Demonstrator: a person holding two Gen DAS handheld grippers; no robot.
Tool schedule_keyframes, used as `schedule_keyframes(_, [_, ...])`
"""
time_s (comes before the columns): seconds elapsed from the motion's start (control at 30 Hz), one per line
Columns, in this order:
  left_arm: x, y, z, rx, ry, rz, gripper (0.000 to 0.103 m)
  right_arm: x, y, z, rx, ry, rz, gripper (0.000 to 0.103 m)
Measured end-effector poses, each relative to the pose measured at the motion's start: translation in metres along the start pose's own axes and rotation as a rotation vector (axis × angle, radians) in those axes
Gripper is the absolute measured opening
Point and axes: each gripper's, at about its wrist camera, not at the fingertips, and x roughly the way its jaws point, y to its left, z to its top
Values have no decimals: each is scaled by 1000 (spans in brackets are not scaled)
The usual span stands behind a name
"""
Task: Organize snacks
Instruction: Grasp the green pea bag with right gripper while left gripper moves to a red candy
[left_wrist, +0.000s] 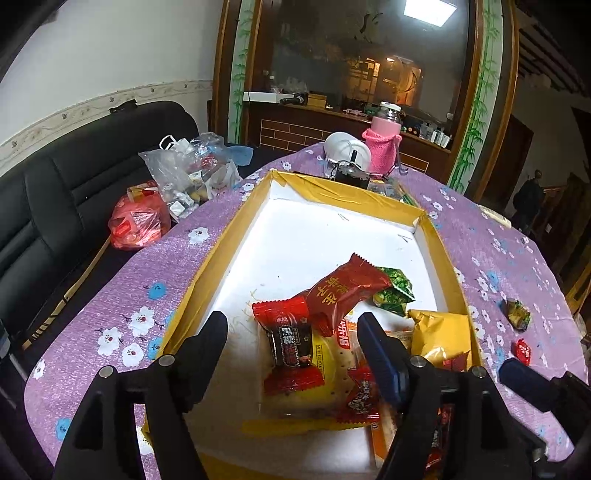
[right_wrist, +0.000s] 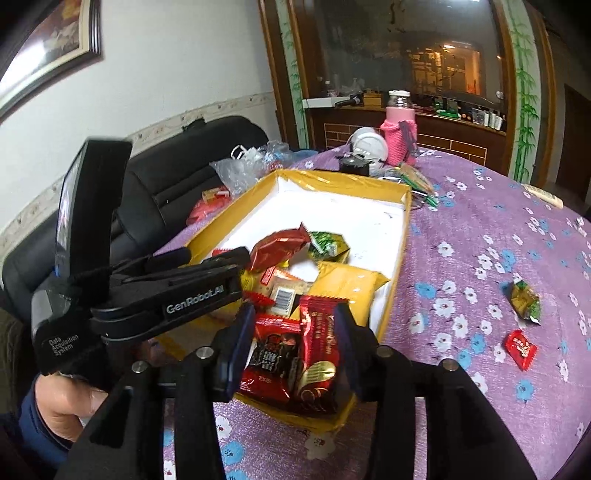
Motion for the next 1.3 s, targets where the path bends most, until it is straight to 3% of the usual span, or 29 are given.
schedule_keyframes(0.27, [-12,-8,2,12,-18,0,80,-20,-27,4,69,-28,8,46])
schedule_keyframes(0.47, [-21,-22,4,44,-27,-9,80,-43,-68,7,127,-67,-44,46])
schedule_keyframes(0.67, [-27,-35,4,70,-27,-16,79,-56,-146,7,294,-67,-105,45])
schedule_keyframes(0.9, [-28,-58,-4,122,-13,-51,79,-39,-234,7,423,11,-195,45])
schedule_keyframes(1.13, [-31,-75,-9,172,-5,-81,79,15,-256,12,361,143,-158,45])
schedule_keyframes(1.3, [-33,-85,-13,203,-3,-96,79,39,-244,13,242,177,-224,45])
